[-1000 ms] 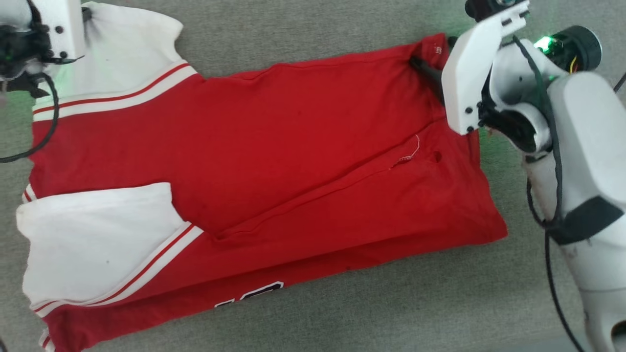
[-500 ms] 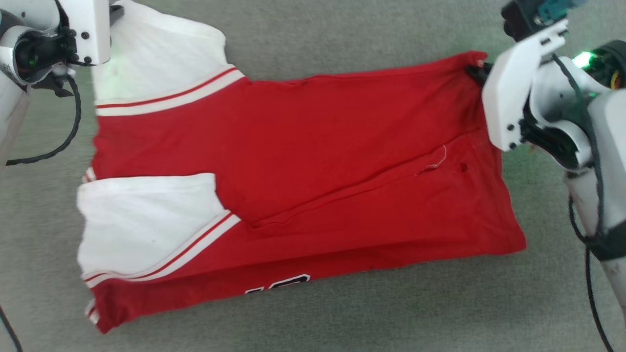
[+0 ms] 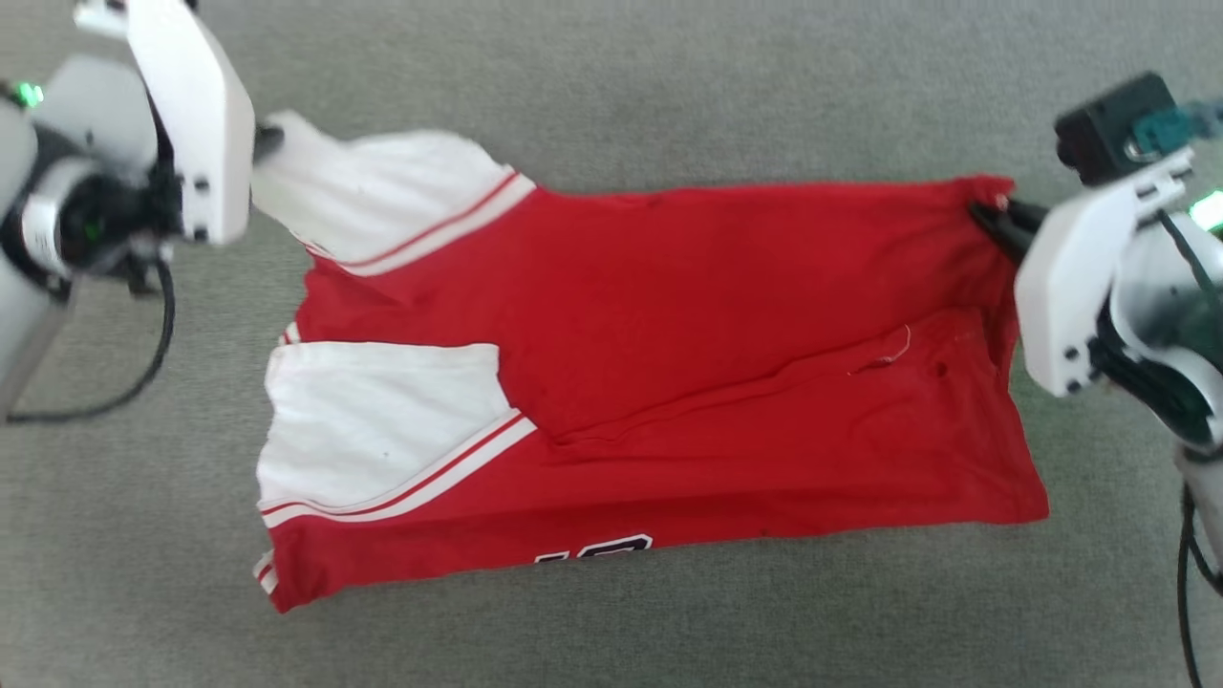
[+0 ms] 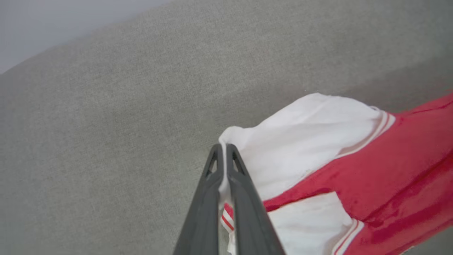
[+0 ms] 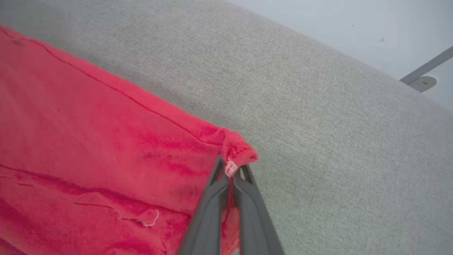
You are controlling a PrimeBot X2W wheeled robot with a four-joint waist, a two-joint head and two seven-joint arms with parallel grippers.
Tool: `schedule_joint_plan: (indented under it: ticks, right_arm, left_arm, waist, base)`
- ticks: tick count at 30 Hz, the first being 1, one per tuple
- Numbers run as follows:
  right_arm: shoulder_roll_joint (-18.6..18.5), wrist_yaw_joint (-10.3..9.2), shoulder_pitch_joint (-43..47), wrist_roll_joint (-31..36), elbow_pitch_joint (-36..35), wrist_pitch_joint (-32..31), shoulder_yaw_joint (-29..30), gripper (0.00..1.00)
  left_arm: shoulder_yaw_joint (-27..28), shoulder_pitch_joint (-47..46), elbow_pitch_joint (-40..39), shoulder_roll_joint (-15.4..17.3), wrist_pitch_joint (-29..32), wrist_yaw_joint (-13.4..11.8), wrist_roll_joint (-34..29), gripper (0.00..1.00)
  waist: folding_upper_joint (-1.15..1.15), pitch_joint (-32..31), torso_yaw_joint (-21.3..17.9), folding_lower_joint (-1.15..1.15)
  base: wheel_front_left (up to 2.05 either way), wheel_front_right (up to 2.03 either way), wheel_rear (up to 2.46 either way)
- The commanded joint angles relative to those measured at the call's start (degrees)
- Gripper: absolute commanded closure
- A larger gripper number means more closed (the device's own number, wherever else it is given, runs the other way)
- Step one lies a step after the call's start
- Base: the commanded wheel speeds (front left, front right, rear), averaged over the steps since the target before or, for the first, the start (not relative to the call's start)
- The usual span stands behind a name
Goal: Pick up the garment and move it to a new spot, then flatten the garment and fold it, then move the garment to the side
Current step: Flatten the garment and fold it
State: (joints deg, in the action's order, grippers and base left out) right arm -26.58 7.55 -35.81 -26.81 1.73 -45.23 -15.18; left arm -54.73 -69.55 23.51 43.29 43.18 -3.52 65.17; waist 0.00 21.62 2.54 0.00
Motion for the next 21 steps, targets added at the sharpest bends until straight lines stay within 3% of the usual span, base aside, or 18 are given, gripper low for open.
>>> schedule_joint_plan:
  ticks: [1, 7, 8, 13, 17, 21]
  right_arm:
    - [-0.2, -0.13, 0.9, -0.4, -0.6, -0.4, 0.3, 1.00]
    - [-1.5, -0.14, 8.8, -1.2, -7.9, -3.4, 4.5, 1.00]
    - [-1.2, -0.13, 11.6, -1.4, -9.7, -4.6, 6.3, 1.00]
    - [0.1, -0.14, 18.5, -2.1, -12.9, -7.0, 10.1, 1.00]
    - [1.5, -0.13, 22.5, -1.4, -12.6, -7.9, 11.5, 1.00]
    - [3.3, -0.13, 24.0, -1.4, -10.1, -7.2, 10.7, 0.99]
  left_arm:
    - [0.0, 1.1, -1.0, 0.6, 0.2, -0.6, 0.7, 1.00]
    - [0.2, 9.2, -17.9, 7.3, 2.5, -8.7, 3.4, 1.00]
    - [-0.1, 11.7, -23.0, 9.5, 3.1, -11.5, 4.1, 1.00]
    - [-1.5, 18.3, -33.0, 13.7, 3.2, -17.5, 5.1, 1.00]
    - [-2.9, 23.0, -35.0, 14.2, 1.7, -19.2, 6.0, 1.00]
    - [-4.0, 26.2, -31.1, 12.0, -1.1, -17.6, 6.6, 1.00]
  waist:
    - [0.00, -0.7, 0.5, 0.00]
    - [0.00, -2.2, 1.6, 0.00]
    - [0.00, -2.5, 1.8, 0.00]
    - [0.00, -3.2, 2.2, 0.00]
    - [0.00, -3.6, 2.4, 0.00]
    - [0.00, -3.9, 2.4, 0.00]
  base:
    - [0.00, 0.00, 0.00]
    - [0.00, 0.00, 0.00]
    - [0.00, 0.00, 0.00]
    - [0.00, 0.00, 0.00]
    - [0.00, 0.00, 0.00]
    - [0.00, 0.00, 0.00]
